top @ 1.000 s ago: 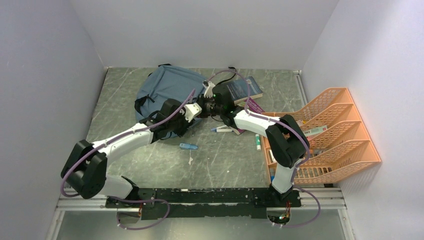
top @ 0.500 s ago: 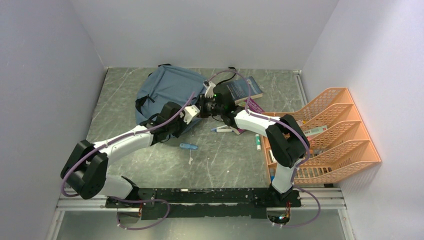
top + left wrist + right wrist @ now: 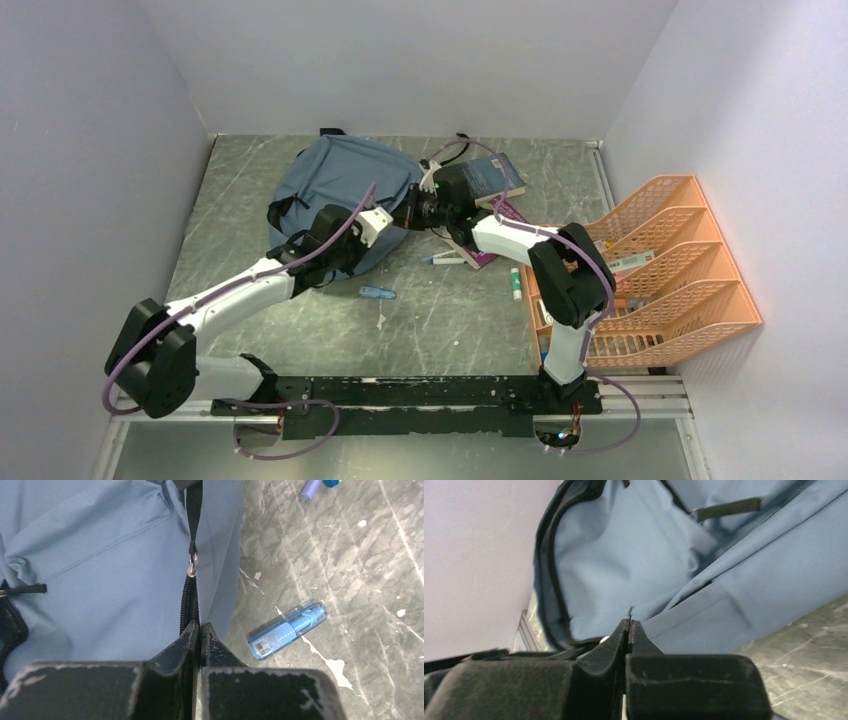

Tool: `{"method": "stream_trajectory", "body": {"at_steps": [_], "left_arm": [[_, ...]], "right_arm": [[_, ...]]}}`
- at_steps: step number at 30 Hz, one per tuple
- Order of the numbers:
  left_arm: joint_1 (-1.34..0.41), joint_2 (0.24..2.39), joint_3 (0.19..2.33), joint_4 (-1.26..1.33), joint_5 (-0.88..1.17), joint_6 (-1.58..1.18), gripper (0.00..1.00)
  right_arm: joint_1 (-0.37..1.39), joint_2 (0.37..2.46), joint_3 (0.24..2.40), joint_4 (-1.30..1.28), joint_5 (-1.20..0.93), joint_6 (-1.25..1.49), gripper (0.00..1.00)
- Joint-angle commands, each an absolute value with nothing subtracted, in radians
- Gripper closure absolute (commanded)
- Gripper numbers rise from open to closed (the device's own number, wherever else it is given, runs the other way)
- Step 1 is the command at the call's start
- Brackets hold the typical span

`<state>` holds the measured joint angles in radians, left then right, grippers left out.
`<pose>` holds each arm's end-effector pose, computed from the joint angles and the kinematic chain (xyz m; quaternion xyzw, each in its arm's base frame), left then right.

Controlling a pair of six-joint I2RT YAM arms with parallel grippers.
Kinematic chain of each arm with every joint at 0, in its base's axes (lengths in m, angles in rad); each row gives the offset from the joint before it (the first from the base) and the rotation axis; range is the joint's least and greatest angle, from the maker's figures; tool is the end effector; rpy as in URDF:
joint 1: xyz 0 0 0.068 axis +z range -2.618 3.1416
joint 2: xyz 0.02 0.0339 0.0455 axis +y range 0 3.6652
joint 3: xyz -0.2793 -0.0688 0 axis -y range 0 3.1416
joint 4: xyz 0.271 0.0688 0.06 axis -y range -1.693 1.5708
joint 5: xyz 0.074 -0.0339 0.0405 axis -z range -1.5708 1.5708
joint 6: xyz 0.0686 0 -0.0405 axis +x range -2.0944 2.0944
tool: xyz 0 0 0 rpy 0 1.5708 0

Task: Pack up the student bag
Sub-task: Unzip the student bag at the center of the board.

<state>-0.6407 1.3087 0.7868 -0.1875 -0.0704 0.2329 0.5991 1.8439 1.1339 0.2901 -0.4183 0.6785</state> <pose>0.2599 -0.1877 0.2074 0.3709 0.8291 -0.0532 0.4151 0.3681 0.2851 0.1956 -0.0803 0.8245 0.4572 0.3235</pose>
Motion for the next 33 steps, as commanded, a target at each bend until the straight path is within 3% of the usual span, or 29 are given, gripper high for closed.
{"method": "stream_trajectory", "body": {"at_steps": [1, 16, 24, 27, 28, 29, 30, 33], "left_arm": [[-0.647, 1.235, 0.768, -0.223, -0.031, 0.205, 0.95], [-0.647, 1.166, 0.736, -0.261, -0.033, 0.212, 0.95], [-0.647, 1.174, 0.747, -0.258, -0.055, 0.172, 0.93], [-0.647, 1.183, 0.764, -0.233, -0.073, 0.099, 0.61], [-0.647, 1.178, 0.770, -0.220, -0.063, 0.080, 0.51], [-0.647, 1.169, 0.772, -0.204, -0.057, 0.060, 0.17], [-0.647, 1.157, 0.773, -0.188, -0.063, 0.035, 0.05], [-0.645, 1.117, 0.776, -0.167, -0.210, -0.106, 0.02]], "right_arm": [[0.569, 1.913, 1.203, 0.251, -0.344, 0.686, 1.00], [0.502, 2.101, 1.426, 0.123, -0.171, 0.644, 1.00], [0.489, 2.070, 1.398, 0.186, -0.251, 0.620, 1.00], [0.489, 2.027, 1.348, 0.247, -0.296, 0.615, 0.98], [0.489, 2.008, 1.327, 0.265, -0.302, 0.614, 0.93], [0.489, 1.993, 1.312, 0.276, -0.309, 0.611, 0.87], [0.491, 1.979, 1.304, 0.276, -0.318, 0.600, 0.81], [0.492, 1.931, 1.281, 0.266, -0.326, 0.559, 0.59]]}}
